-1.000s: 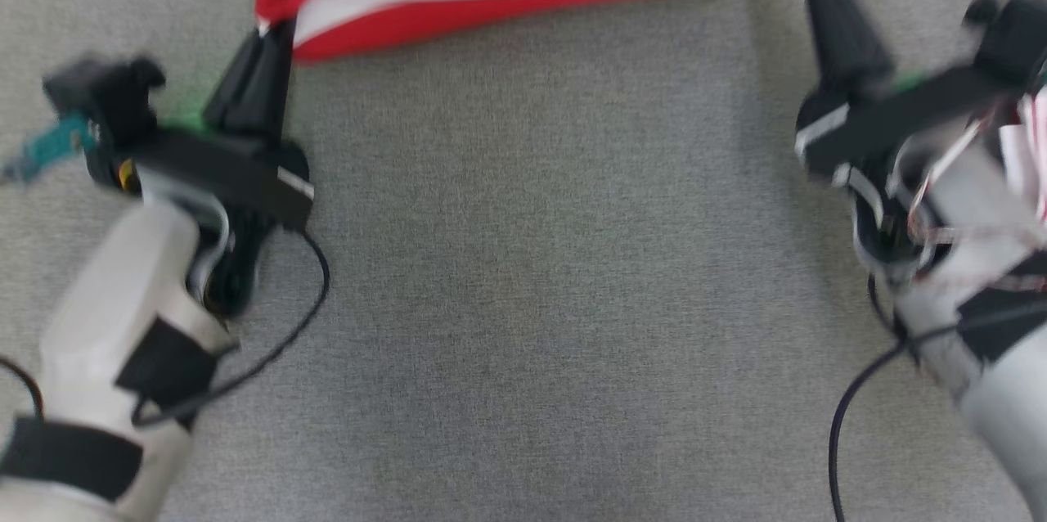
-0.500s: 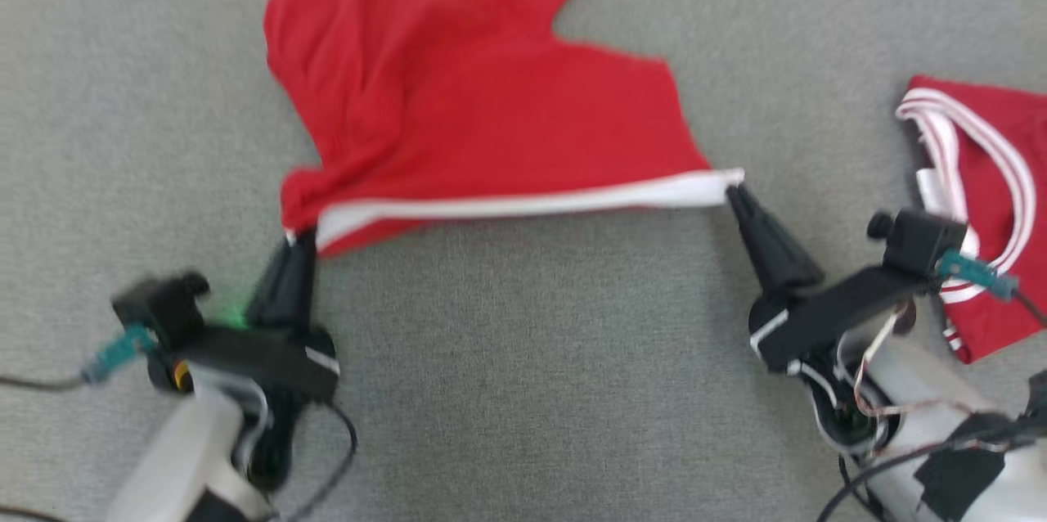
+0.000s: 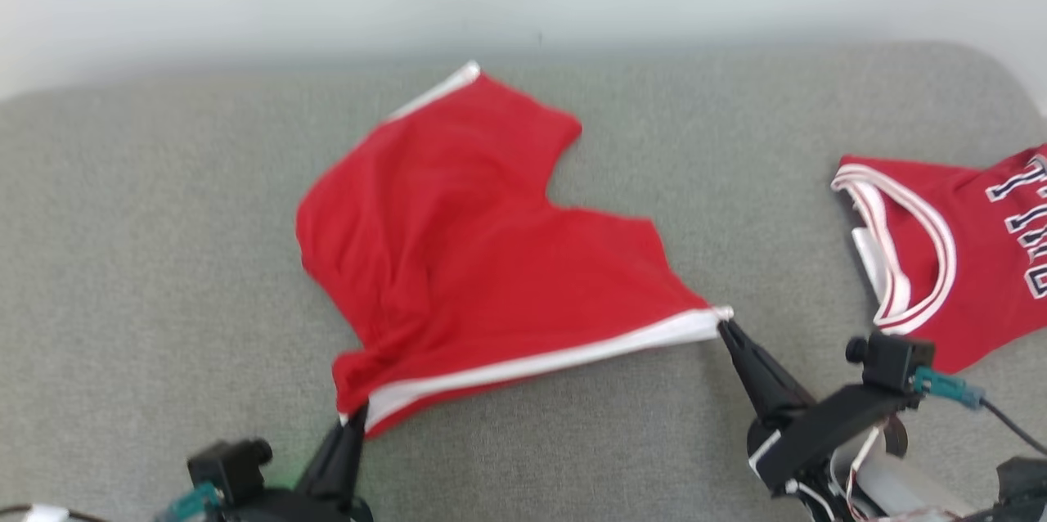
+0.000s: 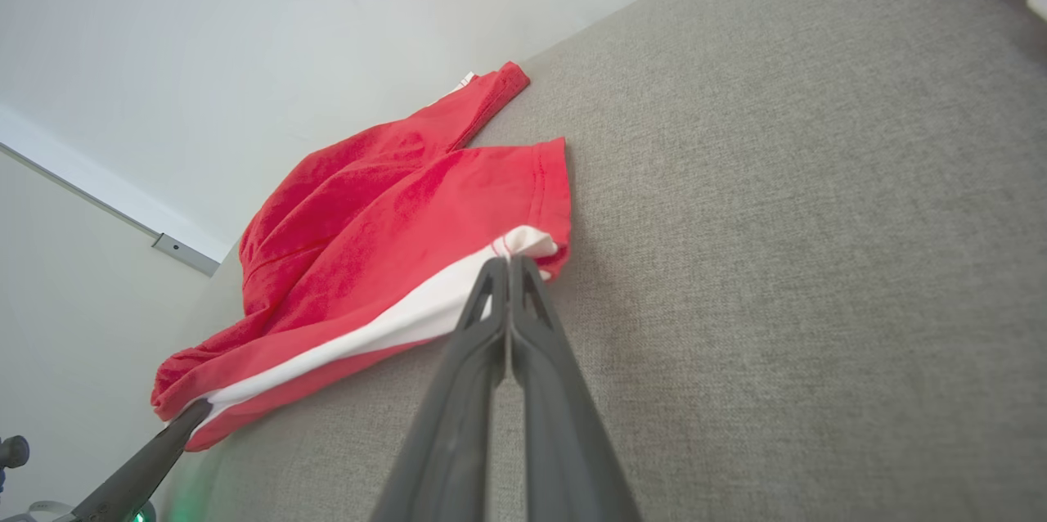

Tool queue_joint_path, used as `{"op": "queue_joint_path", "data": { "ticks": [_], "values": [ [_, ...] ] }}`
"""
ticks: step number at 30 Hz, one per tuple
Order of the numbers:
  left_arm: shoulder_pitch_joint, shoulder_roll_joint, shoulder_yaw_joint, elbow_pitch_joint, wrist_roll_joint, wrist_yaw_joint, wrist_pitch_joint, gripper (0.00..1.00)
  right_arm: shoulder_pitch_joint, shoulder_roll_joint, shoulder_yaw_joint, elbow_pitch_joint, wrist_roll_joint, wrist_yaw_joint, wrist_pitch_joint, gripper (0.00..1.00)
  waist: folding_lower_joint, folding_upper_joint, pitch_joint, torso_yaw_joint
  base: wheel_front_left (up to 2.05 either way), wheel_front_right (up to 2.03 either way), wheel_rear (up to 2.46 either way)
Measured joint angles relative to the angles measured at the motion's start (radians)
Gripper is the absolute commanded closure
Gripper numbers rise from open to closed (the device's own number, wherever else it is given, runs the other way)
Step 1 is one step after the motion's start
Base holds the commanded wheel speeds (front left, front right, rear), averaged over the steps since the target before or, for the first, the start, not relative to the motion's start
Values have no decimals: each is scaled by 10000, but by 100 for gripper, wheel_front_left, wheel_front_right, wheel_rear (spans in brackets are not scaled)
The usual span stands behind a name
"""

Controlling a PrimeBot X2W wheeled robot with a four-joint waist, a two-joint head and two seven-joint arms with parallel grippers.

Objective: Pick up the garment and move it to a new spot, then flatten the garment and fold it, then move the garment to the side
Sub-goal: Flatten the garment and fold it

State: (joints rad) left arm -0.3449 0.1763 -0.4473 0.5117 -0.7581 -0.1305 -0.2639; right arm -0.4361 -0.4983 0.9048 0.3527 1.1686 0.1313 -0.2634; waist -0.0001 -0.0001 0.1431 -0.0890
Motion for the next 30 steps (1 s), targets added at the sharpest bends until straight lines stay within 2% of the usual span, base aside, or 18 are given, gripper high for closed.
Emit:
{"op": "queue_joint_path", "data": {
  "ticks": [12,13,15,16,30],
  "values": [
    [1159,38,-408,-397,180,0,2,100,1039,-372,-104,-472,127,0,0,100,-1,1,-1301,120,0,0,0],
    [1184,48,-441,-399,180,0,2,84,1048,-376,-119,-493,105,0,0,100,0,0,-1327,160,0,0,0],
    [1181,75,-548,-418,184,0,2,24,1050,-374,-125,-512,65,0,0,100,0,1,-1342,238,0,0,0],
    [1182,82,-635,-408,184,0,2,0,1052,-368,-119,-508,21,0,0,100,1,1,-1339,269,0,0,0],
    [1173,115,-874,-359,73,0,2,0,1148,-320,-128,-414,-52,0,0,100,1,1,-1379,398,0,0,0]
  ]
}}
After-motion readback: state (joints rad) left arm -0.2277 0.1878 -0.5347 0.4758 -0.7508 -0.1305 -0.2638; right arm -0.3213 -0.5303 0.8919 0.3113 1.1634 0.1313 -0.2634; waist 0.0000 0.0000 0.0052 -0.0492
